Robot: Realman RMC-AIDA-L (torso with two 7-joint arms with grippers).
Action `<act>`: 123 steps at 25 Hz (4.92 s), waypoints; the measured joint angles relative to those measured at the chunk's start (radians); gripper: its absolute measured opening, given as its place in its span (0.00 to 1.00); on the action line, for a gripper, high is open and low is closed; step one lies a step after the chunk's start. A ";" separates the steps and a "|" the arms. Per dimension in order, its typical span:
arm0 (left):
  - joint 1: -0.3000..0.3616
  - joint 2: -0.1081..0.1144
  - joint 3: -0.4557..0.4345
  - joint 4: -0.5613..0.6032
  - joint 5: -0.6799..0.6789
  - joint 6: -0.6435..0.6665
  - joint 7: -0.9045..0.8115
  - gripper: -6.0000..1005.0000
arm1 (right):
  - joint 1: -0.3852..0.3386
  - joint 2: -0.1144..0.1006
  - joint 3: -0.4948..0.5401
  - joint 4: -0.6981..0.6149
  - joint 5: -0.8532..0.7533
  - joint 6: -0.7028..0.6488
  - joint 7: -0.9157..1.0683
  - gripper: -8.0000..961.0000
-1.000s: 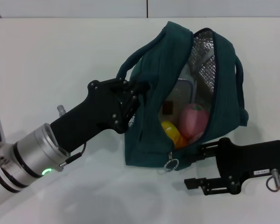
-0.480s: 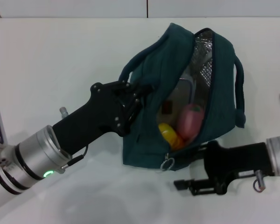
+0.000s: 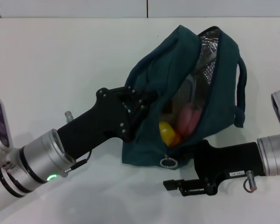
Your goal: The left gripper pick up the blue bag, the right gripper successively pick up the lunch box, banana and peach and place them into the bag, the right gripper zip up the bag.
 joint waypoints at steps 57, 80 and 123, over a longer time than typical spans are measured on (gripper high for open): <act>0.014 0.002 -0.007 0.001 -0.085 -0.026 0.028 0.13 | -0.055 -0.006 -0.080 -0.120 0.037 0.087 0.060 0.45; 0.015 0.002 0.000 0.026 -0.079 -0.025 0.028 0.14 | -0.041 0.000 -0.154 -0.124 0.117 0.079 0.080 0.53; 0.101 0.007 -0.009 0.012 -0.259 -0.031 0.100 0.60 | -0.108 -0.002 -0.131 -0.144 0.413 0.068 -0.203 0.02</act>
